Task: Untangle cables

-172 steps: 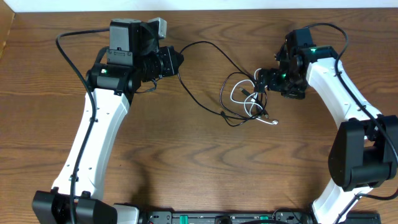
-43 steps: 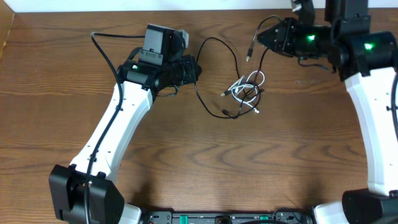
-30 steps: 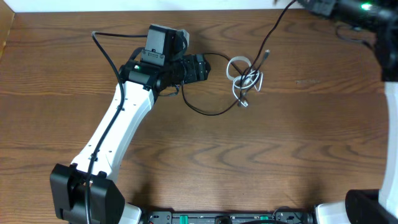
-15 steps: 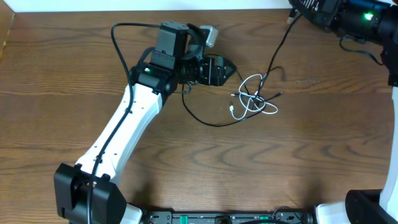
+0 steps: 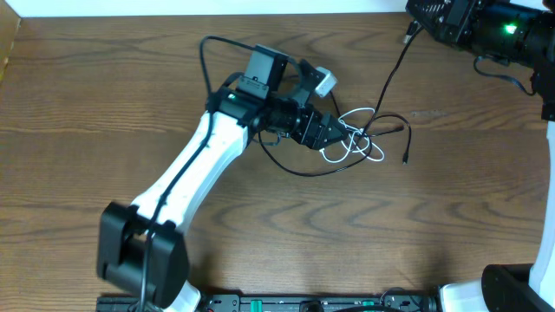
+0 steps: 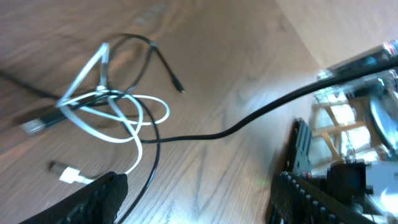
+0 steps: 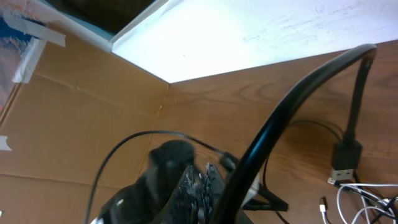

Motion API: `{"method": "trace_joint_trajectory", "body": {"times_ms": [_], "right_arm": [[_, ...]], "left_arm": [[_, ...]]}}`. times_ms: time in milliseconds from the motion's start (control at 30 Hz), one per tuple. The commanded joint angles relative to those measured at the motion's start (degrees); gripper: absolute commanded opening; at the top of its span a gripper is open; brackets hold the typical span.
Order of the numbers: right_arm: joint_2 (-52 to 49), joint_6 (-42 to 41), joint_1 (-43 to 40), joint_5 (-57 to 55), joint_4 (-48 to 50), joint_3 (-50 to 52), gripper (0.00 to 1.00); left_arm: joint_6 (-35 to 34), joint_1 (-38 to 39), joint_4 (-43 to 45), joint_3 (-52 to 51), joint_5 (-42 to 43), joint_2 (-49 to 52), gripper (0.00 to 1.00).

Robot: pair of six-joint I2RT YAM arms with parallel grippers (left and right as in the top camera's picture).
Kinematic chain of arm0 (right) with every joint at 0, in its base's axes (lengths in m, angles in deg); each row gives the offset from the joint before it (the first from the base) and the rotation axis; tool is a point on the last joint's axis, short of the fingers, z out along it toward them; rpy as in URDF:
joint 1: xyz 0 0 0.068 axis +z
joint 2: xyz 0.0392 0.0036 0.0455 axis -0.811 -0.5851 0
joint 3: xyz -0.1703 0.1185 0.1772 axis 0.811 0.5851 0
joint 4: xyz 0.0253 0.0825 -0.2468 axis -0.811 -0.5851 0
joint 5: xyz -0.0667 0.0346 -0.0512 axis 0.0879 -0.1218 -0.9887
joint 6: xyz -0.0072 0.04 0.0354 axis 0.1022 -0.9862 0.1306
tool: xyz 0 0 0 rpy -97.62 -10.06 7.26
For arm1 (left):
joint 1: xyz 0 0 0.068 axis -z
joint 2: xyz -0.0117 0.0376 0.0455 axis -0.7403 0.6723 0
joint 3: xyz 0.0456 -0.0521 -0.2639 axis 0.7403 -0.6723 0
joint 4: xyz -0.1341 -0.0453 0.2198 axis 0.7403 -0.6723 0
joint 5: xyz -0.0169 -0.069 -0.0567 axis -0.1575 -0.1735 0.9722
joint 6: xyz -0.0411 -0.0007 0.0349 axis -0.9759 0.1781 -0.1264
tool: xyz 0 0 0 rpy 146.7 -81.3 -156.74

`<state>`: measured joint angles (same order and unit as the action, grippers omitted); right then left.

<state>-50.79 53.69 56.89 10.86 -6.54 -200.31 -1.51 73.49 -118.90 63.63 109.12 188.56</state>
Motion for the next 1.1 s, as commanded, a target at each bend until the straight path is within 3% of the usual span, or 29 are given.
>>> {"method": "trace_joint_trajectory", "body": {"times_ms": [0,333,433,533,600,633,700,1000,1067], "right_arm": [[0.35,3.15,-0.02,1.22,-0.48,-0.17,0.01],[0.35,6.45,0.39,1.68,-2.08,-0.04,0.01],[0.31,6.86,0.39,1.68,-2.08,0.00,0.01],[0.31,7.32,0.33,1.66,-2.10,0.04,0.01],[0.31,7.43,0.35,1.49,-2.14,0.04,0.01],[0.28,7.48,0.33,1.46,-2.19,0.04,0.01],[0.24,8.28,0.35,1.46,-2.38,0.04,0.01],[0.20,8.74,-0.35,-0.04,-3.85,0.04,0.01],[0.17,8.76,-0.48,-0.04,-3.85,0.04,0.01]], "left_arm": [[10.03,0.11,1.16,-0.22,7.63,3.98,0.79],[10.64,2.32,16.79,-0.22,9.31,11.89,0.78],[10.67,4.42,17.70,-0.22,8.04,12.24,0.73],[10.64,6.56,17.57,-0.22,3.45,12.24,0.56],[10.64,6.93,17.55,-0.22,1.84,12.24,0.50],[10.67,6.97,17.62,-0.22,1.46,12.24,0.42],[10.67,6.78,17.62,-0.22,1.09,12.24,0.08],[3.52,2.01,17.55,-0.09,1.77,8.72,0.08],[3.56,1.25,16.90,-0.11,1.75,7.74,0.27]]}}
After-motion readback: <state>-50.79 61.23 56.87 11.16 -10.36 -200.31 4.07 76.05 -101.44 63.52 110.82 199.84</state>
